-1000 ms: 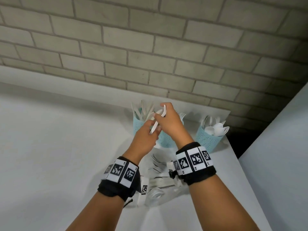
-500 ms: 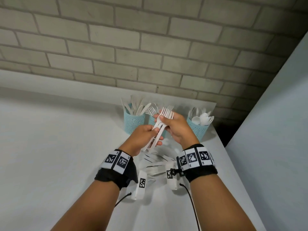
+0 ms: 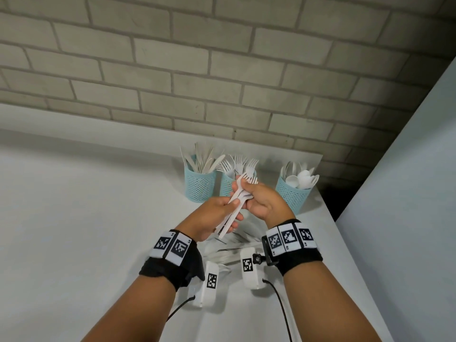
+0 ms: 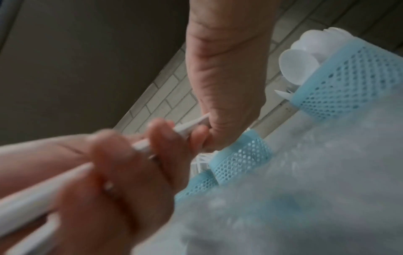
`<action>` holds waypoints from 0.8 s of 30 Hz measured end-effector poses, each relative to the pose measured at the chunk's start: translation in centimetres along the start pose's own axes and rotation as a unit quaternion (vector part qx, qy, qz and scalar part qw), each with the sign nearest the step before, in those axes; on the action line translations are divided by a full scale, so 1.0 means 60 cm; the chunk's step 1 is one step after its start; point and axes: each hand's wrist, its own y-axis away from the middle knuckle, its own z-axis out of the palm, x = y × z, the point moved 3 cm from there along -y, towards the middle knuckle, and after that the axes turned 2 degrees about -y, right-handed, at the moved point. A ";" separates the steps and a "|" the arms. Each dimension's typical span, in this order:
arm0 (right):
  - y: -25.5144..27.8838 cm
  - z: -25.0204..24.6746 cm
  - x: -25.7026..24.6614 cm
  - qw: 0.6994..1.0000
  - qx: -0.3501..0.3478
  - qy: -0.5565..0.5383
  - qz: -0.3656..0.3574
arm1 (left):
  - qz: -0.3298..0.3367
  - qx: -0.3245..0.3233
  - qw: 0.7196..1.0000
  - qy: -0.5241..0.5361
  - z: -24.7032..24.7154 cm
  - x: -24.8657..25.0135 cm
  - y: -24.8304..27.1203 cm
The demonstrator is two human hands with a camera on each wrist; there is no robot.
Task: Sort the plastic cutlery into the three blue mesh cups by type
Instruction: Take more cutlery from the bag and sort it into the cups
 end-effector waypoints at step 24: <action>-0.079 0.020 -0.065 0.806 0.171 0.370 -0.429 | -0.062 0.023 0.874 -0.481 -0.074 0.013 0.017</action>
